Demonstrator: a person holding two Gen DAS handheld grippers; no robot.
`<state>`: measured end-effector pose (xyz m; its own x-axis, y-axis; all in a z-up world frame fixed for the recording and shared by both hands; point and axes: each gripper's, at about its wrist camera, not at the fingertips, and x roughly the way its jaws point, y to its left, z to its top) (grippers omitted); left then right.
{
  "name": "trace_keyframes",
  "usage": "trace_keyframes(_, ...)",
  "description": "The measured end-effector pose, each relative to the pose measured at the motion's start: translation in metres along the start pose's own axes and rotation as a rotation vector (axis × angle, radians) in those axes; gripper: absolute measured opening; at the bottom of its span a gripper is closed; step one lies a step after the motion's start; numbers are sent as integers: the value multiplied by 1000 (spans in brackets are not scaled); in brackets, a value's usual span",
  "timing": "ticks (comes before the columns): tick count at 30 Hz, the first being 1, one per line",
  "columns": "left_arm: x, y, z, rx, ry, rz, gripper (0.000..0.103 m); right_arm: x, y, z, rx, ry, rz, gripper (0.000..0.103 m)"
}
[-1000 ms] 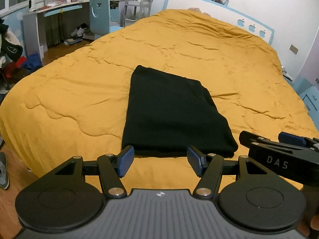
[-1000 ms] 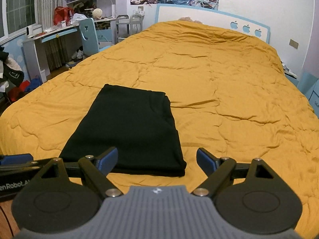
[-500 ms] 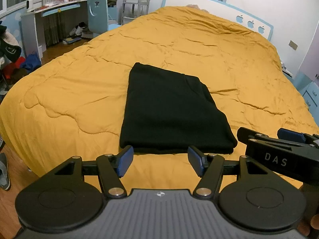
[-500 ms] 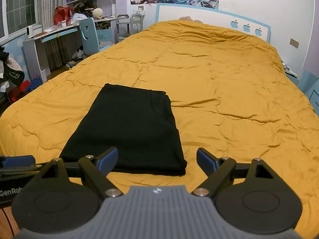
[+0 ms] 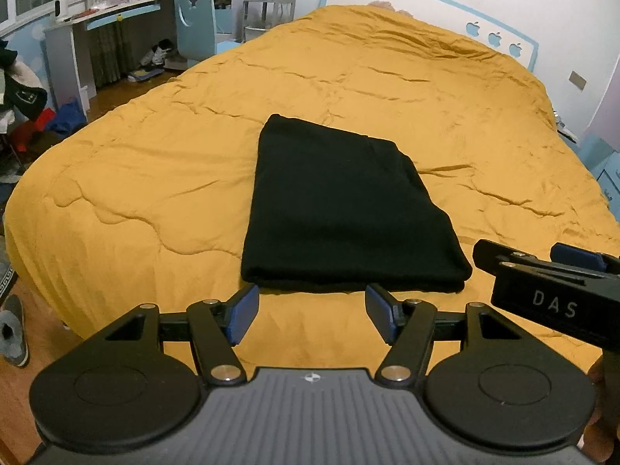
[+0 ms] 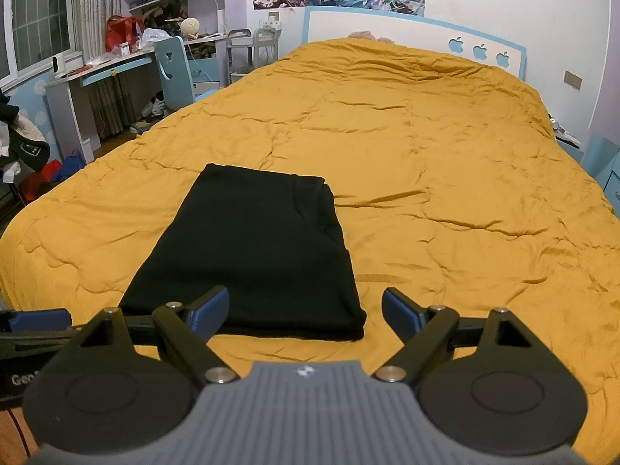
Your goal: Fold small clothes
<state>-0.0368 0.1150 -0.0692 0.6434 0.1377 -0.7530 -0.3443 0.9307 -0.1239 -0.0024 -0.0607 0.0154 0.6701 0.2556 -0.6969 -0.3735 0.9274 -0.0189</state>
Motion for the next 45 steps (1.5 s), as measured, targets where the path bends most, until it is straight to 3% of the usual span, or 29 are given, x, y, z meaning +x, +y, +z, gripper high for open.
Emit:
trace_keyframes(31,5,-8,0,58,23,11,74,2,-3,-1,-10,17,1,82)
trace_keyframes(38,7,-9,2,59,32,12,83,4,-2,0,-13,21,2,82)
trace_keyframes(45,5,-12,0,58,38,11,84,5,-2,-1,-13,21,1,82)
